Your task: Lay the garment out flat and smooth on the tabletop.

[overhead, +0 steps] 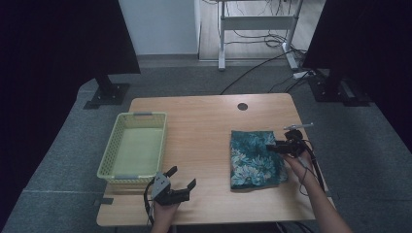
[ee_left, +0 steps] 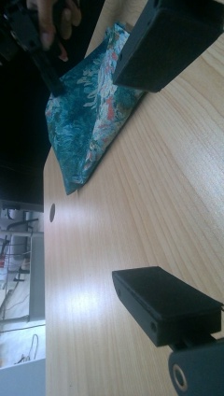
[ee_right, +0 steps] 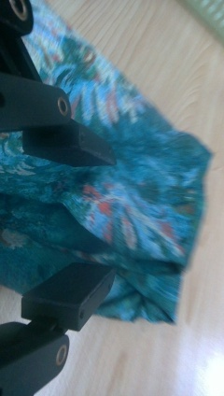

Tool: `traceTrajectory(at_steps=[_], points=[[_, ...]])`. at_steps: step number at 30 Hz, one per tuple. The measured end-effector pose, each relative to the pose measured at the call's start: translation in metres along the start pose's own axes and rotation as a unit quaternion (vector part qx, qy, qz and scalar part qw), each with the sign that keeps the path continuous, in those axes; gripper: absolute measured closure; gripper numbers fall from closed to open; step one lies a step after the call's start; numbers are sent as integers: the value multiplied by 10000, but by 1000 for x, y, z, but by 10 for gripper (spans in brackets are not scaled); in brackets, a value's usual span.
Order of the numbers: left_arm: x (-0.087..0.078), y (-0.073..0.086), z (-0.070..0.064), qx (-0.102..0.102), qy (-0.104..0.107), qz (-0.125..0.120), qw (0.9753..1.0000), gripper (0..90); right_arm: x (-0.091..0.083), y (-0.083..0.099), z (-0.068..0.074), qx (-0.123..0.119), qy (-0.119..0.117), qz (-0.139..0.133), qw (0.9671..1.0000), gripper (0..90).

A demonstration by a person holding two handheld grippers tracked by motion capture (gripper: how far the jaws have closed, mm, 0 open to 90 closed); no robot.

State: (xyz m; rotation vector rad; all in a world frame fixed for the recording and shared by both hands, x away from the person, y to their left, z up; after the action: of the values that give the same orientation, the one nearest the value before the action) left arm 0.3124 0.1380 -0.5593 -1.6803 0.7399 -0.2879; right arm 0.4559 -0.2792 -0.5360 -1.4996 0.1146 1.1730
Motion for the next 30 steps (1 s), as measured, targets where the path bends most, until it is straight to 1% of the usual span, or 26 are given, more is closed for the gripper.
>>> traceTrajectory(at_steps=[1, 2, 5, 6, 8, 9, 14, 17, 23, 27, 28, 30], points=[[0, 0, 0, 0, -1, -4, 10000, 66, 4, 1, 2, -76, -67, 61, 9999, 515], [0, 0, 0, -7, 0, -8, 10000, 66, 7, 2, 3, -146, -120, 136, 9997, 614], [0, 0, 0, -21, -1, 3, 10000, 66, 16, 4, 10, -393, -108, 455, 9981, 829], [0, 0, 0, -22, 1, 3, 10000, 66, 17, 4, 13, -483, -66, 464, 9977, 878], [0, 0, 0, -17, 1, 7, 10000, 66, 15, -1, 20, -578, -140, 427, 9973, 887], [0, 0, 0, -14, 2, 12, 10000, 66, 12, -5, 25, -639, -129, 383, 9971, 888], [0, 0, 0, -15, -3, 7, 10000, 66, -2, -30, 52, -960, -170, 165, 9951, 888], [0, 0, 0, -16, 1, 6, 10000, 66, -5, -44, 68, -1114, -184, 136, 9935, 888], [0, 0, 0, -19, 22, 8, 10000, 66, 4, -68, 96, -1287, -268, 170, 9912, 888], [0, 0, 0, -33, 56, 14, 10000, 67, 16, -81, 116, -1401, -320, 265, 9893, 887], [0, 0, 0, -40, 73, 8, 10000, 67, 19, -84, 121, -1394, -360, 270, 9892, 887], [0, 0, 0, -49, 80, 13, 10000, 67, 26, -90, 132, -1455, -409, 318, 9880, 887]])
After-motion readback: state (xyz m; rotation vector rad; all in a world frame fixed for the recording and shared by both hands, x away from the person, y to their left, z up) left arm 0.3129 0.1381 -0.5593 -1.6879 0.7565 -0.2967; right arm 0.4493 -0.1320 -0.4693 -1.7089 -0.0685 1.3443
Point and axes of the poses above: each handheld gripper's, and its own axes: x roughly forward along the jaws, y roughly out of its underside, z roughly to its left, the point moved 4 cm from there along x, roughly forward along the jaws, and after that the axes turned 8 degrees about -x, right-handed, at the moved point
